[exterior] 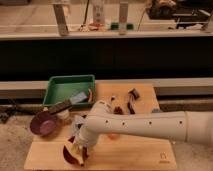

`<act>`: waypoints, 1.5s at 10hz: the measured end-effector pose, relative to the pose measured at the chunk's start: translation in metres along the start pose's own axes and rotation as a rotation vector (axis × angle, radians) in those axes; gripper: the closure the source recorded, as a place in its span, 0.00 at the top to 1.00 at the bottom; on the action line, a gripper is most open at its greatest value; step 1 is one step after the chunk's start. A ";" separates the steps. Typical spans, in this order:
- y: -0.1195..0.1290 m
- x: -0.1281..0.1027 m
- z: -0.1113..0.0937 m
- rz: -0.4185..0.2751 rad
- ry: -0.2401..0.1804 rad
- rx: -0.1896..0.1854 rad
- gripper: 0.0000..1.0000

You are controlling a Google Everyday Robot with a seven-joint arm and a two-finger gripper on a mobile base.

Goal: Place banana in red bowl

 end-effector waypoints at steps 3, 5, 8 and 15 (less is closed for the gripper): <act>-0.002 0.001 -0.012 0.011 0.042 -0.019 0.80; -0.003 0.001 -0.019 0.016 0.065 -0.031 0.80; -0.003 0.001 -0.019 0.016 0.067 -0.033 0.80; -0.002 0.001 -0.019 0.017 0.065 -0.032 0.80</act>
